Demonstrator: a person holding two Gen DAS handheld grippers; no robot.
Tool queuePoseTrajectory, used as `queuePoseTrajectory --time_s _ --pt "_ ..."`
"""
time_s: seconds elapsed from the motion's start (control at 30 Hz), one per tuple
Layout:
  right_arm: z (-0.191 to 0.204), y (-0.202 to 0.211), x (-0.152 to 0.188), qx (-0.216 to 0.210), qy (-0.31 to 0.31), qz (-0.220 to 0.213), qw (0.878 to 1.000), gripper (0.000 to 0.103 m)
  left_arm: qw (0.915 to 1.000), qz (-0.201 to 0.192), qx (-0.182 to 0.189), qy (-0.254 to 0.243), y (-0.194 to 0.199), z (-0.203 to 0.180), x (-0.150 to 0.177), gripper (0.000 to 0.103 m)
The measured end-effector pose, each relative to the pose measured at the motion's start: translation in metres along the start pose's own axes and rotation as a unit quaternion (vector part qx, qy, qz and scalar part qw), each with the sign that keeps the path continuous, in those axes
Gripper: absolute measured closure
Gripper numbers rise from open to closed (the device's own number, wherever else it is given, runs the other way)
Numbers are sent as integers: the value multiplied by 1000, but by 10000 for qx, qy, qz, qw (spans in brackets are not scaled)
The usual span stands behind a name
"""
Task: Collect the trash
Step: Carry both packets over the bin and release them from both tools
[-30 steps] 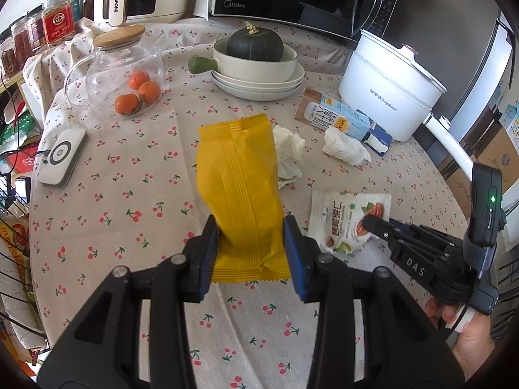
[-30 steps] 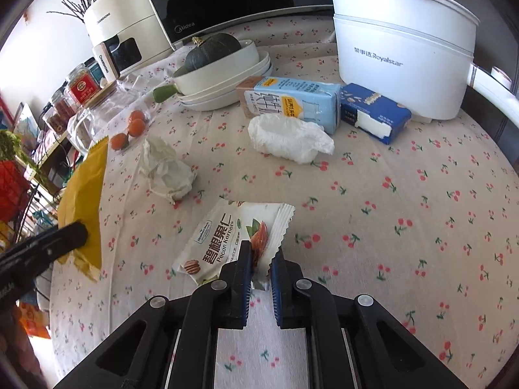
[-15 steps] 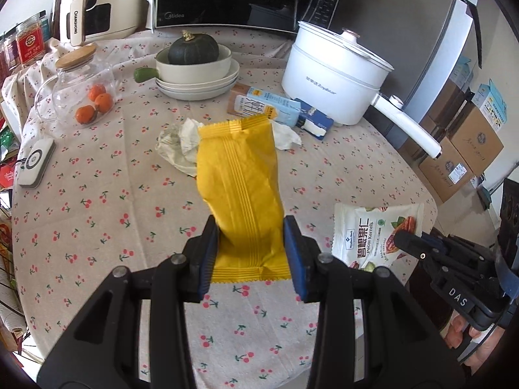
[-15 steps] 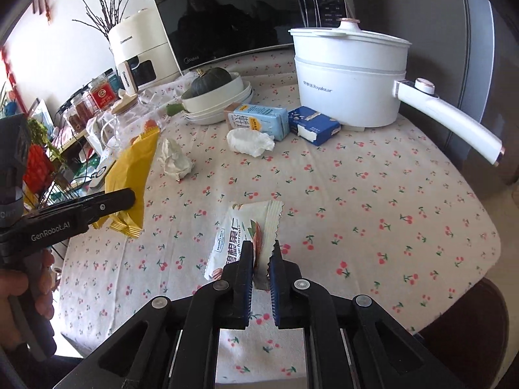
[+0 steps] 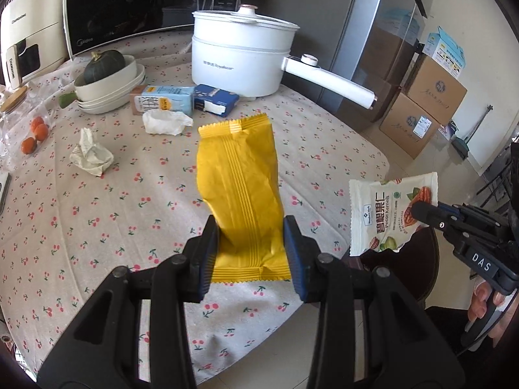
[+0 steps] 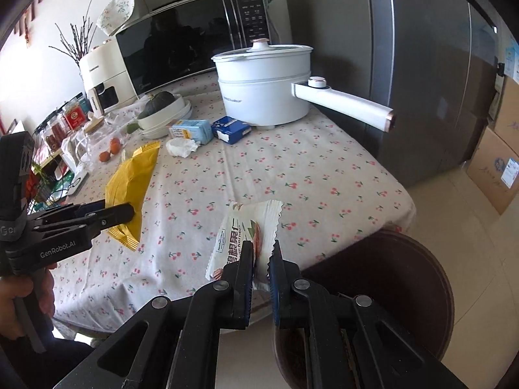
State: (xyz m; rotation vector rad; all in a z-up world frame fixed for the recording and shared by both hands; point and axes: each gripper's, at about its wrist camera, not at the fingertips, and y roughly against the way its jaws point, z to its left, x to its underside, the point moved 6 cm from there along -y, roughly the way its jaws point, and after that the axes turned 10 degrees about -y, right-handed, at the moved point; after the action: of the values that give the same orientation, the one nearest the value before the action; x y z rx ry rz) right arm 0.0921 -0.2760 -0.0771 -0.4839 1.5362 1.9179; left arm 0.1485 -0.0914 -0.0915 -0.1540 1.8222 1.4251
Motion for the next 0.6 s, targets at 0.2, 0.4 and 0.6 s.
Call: queuePoseTrajectory --time_s 0.2,0.4,0.6 --pt "-45 14 5 364 -377 19 9986 93 9991 78 250 -342 -11 -40 -2 62" --pt "-85 21 17 781 -609 151 9950 93 9960 203 569 -660 -23 -80 2 62" --pt "-116 31 33 1077 -717 253 9913 93 9911 347 855 -963 -38 -124 8 62"
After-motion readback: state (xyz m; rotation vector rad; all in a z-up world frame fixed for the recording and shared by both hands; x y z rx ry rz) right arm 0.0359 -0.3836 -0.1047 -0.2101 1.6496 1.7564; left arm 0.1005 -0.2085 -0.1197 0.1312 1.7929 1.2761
